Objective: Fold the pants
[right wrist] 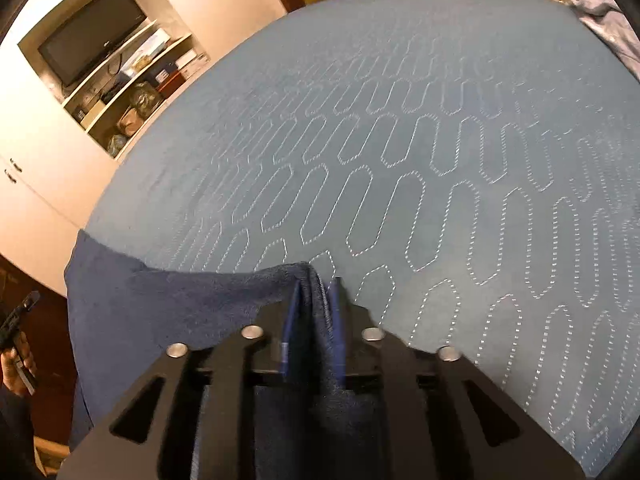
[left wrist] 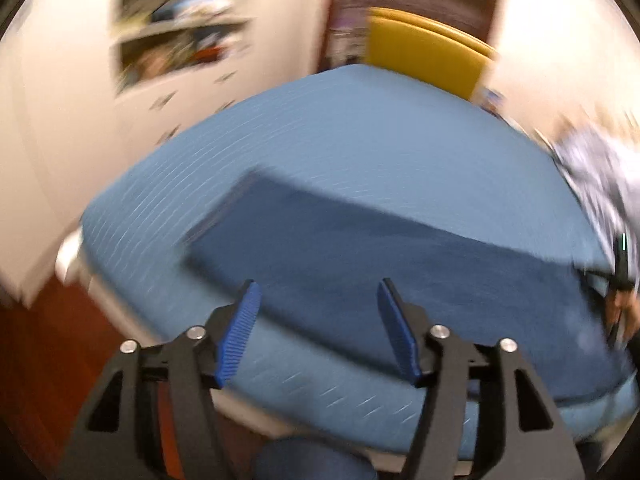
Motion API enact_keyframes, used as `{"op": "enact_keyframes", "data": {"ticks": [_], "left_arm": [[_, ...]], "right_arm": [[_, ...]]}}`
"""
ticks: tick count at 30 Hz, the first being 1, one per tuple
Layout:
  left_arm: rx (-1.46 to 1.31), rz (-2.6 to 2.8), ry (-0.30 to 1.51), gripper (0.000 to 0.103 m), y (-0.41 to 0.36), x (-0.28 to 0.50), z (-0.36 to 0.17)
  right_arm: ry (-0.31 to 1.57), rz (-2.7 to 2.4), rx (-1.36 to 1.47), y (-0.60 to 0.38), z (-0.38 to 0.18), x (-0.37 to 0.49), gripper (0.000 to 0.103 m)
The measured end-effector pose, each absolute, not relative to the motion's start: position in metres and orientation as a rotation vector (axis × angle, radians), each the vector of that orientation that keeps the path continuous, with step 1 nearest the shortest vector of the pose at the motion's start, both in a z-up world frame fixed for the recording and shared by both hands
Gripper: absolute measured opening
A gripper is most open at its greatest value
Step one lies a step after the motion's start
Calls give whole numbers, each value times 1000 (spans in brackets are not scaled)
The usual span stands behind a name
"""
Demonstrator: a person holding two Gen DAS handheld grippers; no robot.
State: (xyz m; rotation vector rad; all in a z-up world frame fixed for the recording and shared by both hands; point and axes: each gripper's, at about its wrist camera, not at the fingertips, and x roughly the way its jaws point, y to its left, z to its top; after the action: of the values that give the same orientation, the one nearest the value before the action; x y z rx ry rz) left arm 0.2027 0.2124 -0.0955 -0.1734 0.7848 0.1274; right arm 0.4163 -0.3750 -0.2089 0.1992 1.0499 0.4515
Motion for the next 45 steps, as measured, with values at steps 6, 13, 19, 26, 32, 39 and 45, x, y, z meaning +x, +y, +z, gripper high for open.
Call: {"op": "enact_keyframes", "data": {"ticks": [6,13,19,26,32,39,45], "left_arm": [[65,-119,740,68,93,265,-102],[98,-300,755,68,9,330,-121],[94,-346,787,68,-29,358,-146],[36,-160,922,69,18,397,-189],[-24,196,905,68,152,394,-181],[-74,148,846,65,270,318,-158],[-29,367,910,60,317,290,-187]], "right_arm": [[940,382,252,-414,-174,392,28],[1048,324,-15,-399,-197,386,28],[961,222,-66,-397,-213,391,23],[922,110,-152,-372,-214,382,35],[817,-81,-109,-389,-166,337,47],[846,-83,8,-407,-150,202,59],[928,-49,118,-373,-171,147,59]]}}
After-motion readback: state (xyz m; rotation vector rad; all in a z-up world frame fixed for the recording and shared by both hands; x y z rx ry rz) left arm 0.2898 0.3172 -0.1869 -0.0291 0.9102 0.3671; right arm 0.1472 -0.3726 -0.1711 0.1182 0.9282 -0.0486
